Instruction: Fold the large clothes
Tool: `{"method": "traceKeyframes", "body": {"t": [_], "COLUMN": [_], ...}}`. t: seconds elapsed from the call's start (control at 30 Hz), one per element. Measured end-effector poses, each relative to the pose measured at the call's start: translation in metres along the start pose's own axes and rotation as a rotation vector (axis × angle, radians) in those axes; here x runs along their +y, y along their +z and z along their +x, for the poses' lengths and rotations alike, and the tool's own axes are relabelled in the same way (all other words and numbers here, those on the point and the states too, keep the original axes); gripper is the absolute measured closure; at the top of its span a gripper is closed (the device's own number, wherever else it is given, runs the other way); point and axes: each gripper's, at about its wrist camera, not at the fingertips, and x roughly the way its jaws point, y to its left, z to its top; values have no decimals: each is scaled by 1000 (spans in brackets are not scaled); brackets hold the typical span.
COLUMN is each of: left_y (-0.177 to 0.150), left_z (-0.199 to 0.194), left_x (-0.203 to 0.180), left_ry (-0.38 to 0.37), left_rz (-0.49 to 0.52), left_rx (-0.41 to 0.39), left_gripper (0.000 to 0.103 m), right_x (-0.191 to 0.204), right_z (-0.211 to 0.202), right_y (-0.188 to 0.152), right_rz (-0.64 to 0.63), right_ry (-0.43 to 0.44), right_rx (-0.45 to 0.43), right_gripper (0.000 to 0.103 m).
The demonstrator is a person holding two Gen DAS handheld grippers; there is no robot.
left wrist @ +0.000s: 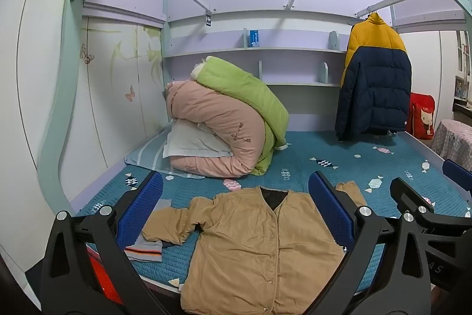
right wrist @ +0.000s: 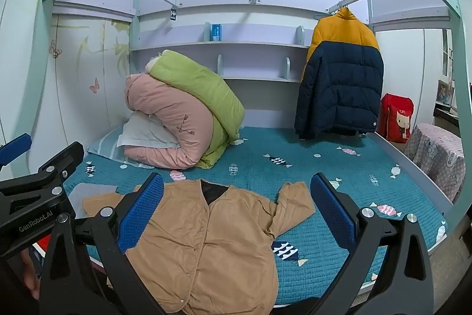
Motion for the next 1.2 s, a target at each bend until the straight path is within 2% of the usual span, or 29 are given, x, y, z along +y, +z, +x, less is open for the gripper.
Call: {"method": "traceKeyframes", "body": {"t": [1.2], "left_y": [-3], "left_z": [1], "left_x": [1], "left_ry": [3], "left_rz": [4], "left_rx": [4], "left_gripper": [5], "right_x": [1], "right_z": [4], "right_y": [-3], "right_rz": [5], "right_ry": [2], "right_rx": [3], "right_gripper": [7]}}
